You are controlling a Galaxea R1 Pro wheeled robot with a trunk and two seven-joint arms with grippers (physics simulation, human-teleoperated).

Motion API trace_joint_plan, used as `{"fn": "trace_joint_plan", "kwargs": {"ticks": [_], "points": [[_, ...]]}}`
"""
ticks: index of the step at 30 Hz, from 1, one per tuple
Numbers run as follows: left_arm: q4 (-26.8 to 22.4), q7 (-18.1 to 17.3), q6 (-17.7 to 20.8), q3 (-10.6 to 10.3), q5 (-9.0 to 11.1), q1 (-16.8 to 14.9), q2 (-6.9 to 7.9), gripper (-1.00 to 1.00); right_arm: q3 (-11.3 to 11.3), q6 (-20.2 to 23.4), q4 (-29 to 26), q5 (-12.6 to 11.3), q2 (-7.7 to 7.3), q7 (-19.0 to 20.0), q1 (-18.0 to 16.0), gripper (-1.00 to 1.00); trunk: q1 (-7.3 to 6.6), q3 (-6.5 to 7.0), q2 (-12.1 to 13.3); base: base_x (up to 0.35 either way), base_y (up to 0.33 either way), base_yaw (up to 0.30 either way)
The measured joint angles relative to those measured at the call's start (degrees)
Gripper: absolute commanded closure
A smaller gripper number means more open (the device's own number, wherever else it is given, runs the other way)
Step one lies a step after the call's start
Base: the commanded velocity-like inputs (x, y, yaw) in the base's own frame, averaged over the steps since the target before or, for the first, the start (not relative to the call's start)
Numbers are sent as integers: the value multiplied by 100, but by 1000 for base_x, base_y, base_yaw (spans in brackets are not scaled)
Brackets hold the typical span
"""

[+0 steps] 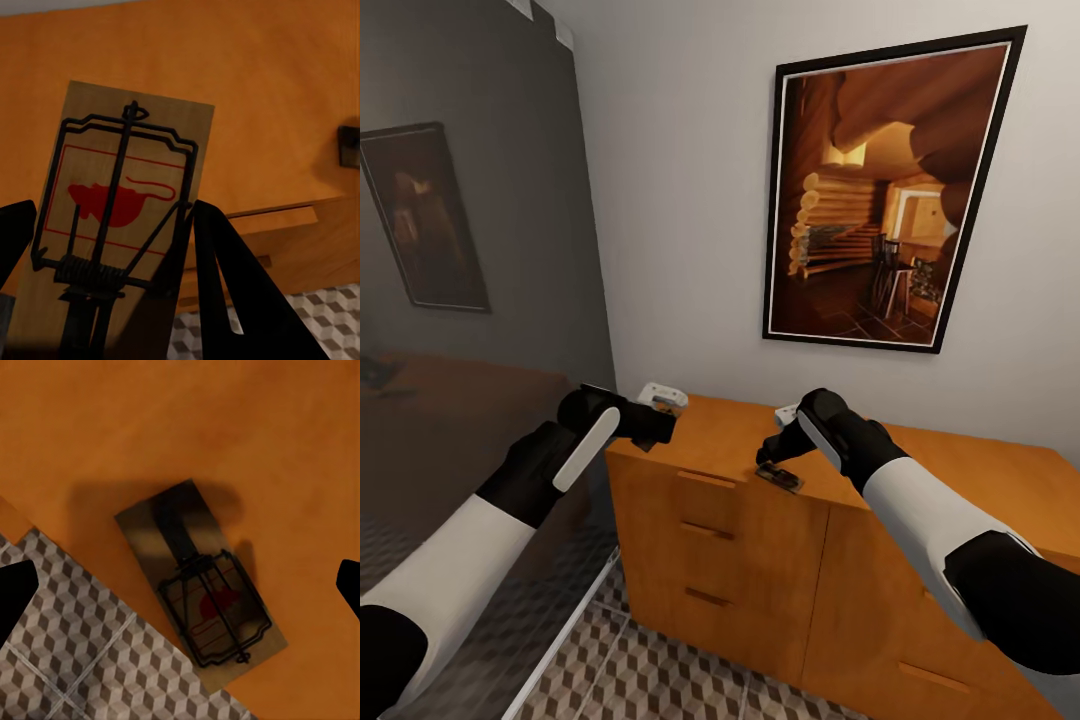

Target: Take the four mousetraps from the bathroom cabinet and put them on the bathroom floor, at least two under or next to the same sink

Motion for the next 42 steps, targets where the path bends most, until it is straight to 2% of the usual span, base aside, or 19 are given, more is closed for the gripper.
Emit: {"fn": "trace_joint_plan", "kwargs": {"ticks": [17, 36, 42], "points": [[-4, 0, 0, 5, -4, 3, -20, 100, -15, 0, 24, 8, -52, 8, 0, -100, 0, 0, 0, 39, -20, 0], [2, 0, -3, 9, -11, 0, -46, 100, 16, 0, 102, -19, 18, -1, 0, -100, 0, 0, 0, 5, -3, 0], [2, 0, 0, 9, -11, 1, -46, 100, 8, 0, 143, -6, -18, 7, 0, -100, 0, 0, 0, 0, 0, 0]]}}
